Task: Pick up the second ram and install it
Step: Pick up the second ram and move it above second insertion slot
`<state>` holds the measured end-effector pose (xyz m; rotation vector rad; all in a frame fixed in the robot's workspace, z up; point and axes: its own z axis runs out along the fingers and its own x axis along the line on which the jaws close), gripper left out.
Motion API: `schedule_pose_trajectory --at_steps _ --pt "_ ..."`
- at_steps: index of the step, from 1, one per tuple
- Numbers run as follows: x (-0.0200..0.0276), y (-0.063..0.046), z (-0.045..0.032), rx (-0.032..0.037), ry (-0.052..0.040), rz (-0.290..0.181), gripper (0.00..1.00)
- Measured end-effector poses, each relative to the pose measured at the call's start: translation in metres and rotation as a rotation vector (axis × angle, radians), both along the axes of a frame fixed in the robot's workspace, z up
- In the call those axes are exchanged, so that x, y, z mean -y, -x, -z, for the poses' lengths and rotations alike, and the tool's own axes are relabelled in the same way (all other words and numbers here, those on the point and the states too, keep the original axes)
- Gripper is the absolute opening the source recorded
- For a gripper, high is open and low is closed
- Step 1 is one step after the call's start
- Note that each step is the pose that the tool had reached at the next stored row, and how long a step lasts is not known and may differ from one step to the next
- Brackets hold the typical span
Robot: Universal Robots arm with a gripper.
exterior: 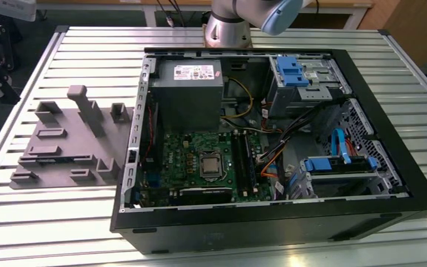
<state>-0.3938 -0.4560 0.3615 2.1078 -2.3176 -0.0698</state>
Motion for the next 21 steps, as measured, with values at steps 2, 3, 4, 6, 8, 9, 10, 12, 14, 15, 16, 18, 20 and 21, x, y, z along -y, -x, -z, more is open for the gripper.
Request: schedule_pose_trajectory --at_steps 2,3,4,6,8,9,10,12,14,15,16,18,20,21 --pt "0.0 0.0 0.0003 0.0 0.0 -0.016 0.11" --pt "0.0 0.0 0.0004 0.0 0.0 -0.023 0.11" --pt "0.0 0.0 0.0006 0.0 0.0 -0.031 0.11" --pt "0.0 0.0 0.0008 0.0 0.0 -0.044 0.11" --pt "0.0 0.0 0.0016 0.0002 -0.0002 -0.061 0.11" --pt "0.0 0.0 0.002 0.0001 -0.0001 -0.072 0.11" --pt "0.0 0.0 0.0023 0.0 0.0 -0.083 0.11" --pt "0.0 0.0 0.0033 0.0002 -0.0001 -0.108 0.11" --pt "0.0 0.0 0.0041 0.0002 0.0 -0.124 0.11" --pt "0.0 0.0 0.0042 0.0002 0.0 -0.124 0.11" --pt "0.0 0.0 0.0042 0.0001 0.0001 -0.124 0.11" --pt "0.0 0.0 0.0043 0.0002 0.0 -0.124 0.11" --pt "0.0 0.0 0.0043 0.0002 0.0 -0.124 0.11" --pt "0.0 0.0 0.0043 0.0003 0.0 -0.124 0.11"
